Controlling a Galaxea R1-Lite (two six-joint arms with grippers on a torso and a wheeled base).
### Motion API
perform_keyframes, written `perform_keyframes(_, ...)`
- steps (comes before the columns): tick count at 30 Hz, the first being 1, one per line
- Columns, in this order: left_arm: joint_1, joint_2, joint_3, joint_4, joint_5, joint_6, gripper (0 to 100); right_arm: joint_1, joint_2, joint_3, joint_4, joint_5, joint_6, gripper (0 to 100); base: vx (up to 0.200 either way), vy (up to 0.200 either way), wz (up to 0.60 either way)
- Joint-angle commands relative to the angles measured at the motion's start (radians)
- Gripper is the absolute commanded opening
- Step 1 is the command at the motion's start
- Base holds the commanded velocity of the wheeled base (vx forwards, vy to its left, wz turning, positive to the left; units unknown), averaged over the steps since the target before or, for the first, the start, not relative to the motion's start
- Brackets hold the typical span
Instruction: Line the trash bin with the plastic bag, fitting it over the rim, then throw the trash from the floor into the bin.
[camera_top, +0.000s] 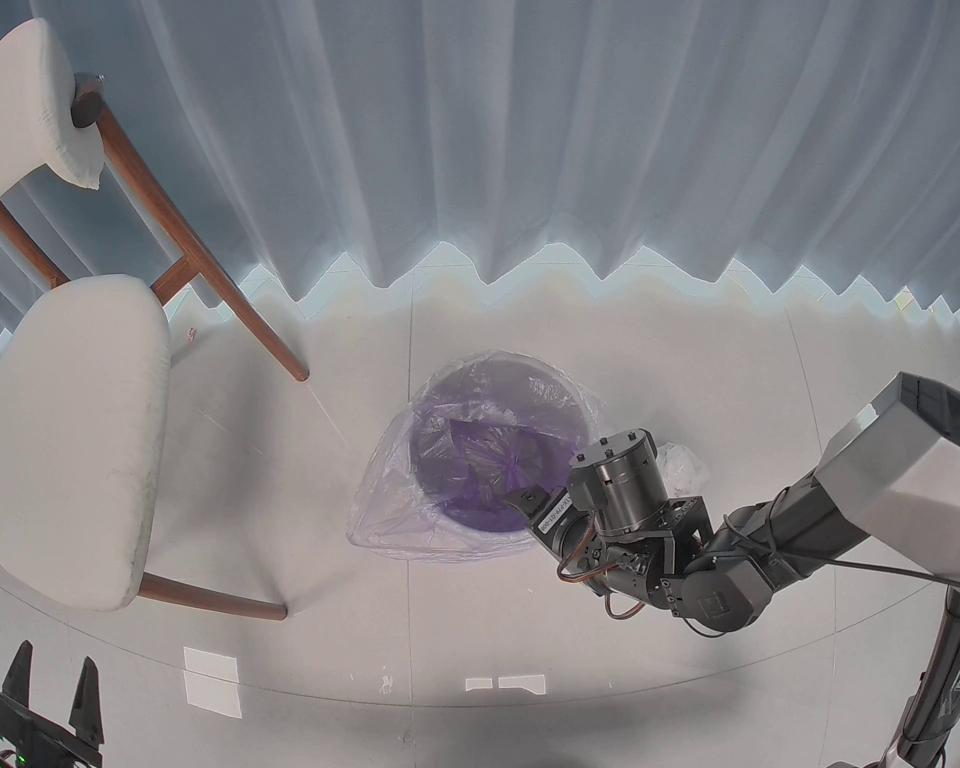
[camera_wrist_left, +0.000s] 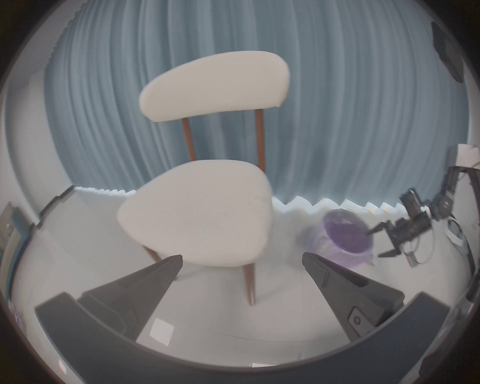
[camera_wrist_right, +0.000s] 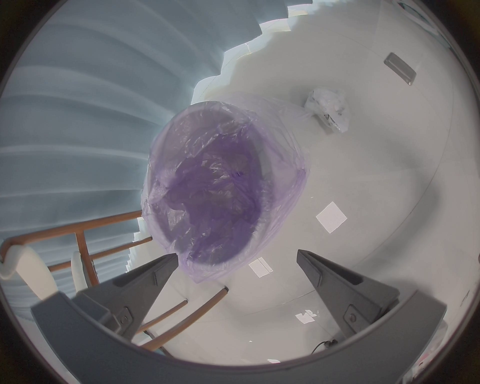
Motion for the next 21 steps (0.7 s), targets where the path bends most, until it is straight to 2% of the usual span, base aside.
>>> perform_keyframes(1,0.005,-0.034,0.01,-0.012,0.293,-0.059,100,0.004,0.034,-0.033,0.007,-0.001,0.125,100,0.0,0.0,0.0)
perform_keyframes(4,0.005,-0.034,0.013,-0.021,0.278,0.026,100,0.007,0.048,-0.034,0.024,-0.003,0.137,100,0.0,0.0,0.0)
perform_keyframes(6,0.004,-0.034,0.013,-0.018,0.236,0.018,100,0.005,0.066,-0.039,0.027,-0.003,0.137,100,0.0,0.0,0.0)
perform_keyframes(11,0.004,-0.034,0.008,-0.006,-0.066,0.035,100,0.004,0.129,-0.09,0.028,-0.014,0.137,100,0.0,0.0,0.0)
perform_keyframes(13,0.004,-0.034,0.016,-0.006,-0.146,0.075,100,0.005,0.158,-0.117,0.028,-0.02,0.135,100,0.0,0.0,0.0)
perform_keyframes(21,0.004,-0.034,0.015,0.017,-0.152,0.056,100,0.0,0.263,-0.261,0.07,-0.023,0.129,100,0.0,0.0,0.0)
